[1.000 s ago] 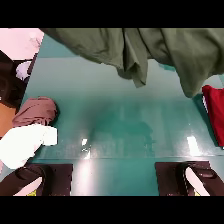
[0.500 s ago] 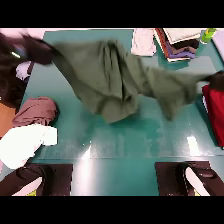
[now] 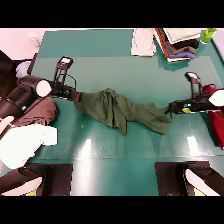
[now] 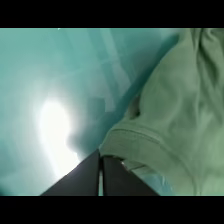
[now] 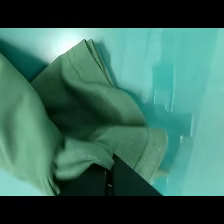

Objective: Fold the shirts.

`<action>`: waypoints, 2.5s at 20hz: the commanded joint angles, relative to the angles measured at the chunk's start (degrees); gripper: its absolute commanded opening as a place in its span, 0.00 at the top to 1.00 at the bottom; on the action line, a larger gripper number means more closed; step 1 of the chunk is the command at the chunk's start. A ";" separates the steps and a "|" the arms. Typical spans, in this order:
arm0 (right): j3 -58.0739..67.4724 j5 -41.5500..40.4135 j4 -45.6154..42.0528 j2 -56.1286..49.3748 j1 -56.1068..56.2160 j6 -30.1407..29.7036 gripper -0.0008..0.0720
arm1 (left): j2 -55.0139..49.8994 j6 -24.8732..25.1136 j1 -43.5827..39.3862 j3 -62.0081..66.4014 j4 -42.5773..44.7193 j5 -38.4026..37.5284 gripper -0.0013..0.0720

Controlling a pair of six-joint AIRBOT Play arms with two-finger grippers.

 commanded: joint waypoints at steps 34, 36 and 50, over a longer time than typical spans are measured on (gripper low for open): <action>7.65 18.58 2.95 2.86 3.28 -6.08 0.17 | -11.76 -6.01 -17.51 9.33 -3.54 -9.05 0.95; 7.65 16.98 2.82 0.50 5.01 -6.08 0.17 | -11.26 -6.01 -16.02 9.35 -3.56 -9.66 0.95; 8.94 4.94 1.18 -6.38 8.61 -6.03 0.97 | -9.14 -6.16 -15.67 9.92 1.18 -11.72 0.95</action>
